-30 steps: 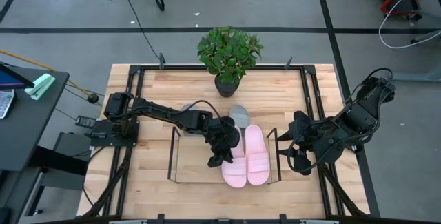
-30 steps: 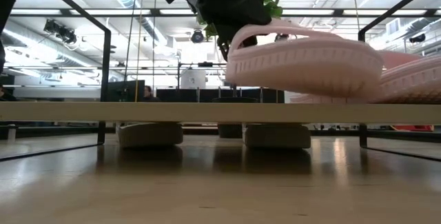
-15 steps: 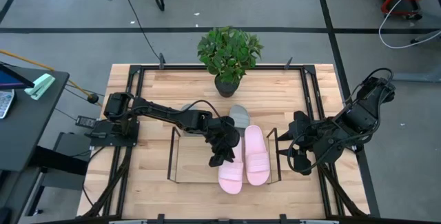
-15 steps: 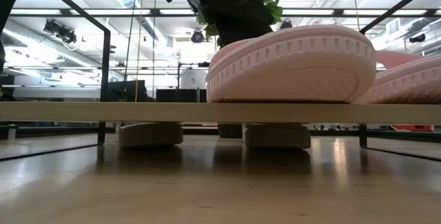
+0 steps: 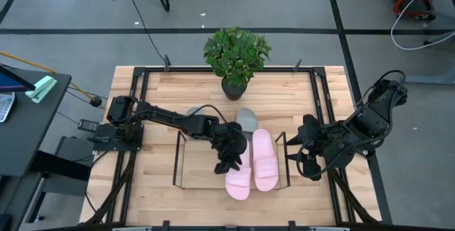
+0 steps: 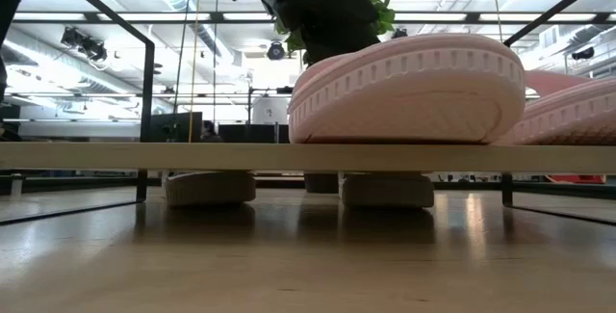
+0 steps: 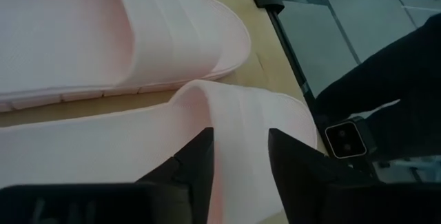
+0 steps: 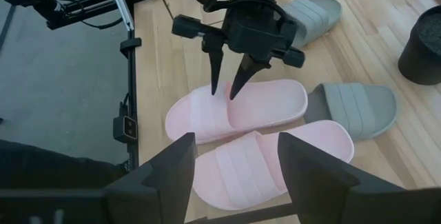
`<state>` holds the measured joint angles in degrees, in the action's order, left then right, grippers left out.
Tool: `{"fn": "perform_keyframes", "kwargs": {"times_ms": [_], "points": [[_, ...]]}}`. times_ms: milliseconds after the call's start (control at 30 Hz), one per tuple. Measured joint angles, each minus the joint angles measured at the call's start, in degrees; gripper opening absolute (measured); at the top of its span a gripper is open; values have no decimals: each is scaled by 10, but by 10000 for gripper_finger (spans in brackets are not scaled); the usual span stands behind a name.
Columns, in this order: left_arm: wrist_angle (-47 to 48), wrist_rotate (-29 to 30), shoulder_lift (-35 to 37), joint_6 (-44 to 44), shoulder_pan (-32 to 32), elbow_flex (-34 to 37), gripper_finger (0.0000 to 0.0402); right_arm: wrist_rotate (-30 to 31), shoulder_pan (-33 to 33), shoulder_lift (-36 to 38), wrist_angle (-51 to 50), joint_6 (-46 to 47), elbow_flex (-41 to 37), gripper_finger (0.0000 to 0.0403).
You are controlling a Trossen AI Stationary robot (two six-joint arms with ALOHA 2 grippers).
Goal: Pick and place slides into the shelf
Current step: Put the pink slipper on the shelf
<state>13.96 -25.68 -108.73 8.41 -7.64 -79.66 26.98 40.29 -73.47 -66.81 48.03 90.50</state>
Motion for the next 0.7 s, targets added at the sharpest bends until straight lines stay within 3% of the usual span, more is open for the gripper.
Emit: {"fn": "perform_keyframes", "kwargs": {"times_ms": [400,700], "points": [[0,12,-1,-8,-1,0,197,0,0,0,0,0,0,213],[0,25,-20,7,-6,1,213,0,0,0,-1,0,0,213]]}}
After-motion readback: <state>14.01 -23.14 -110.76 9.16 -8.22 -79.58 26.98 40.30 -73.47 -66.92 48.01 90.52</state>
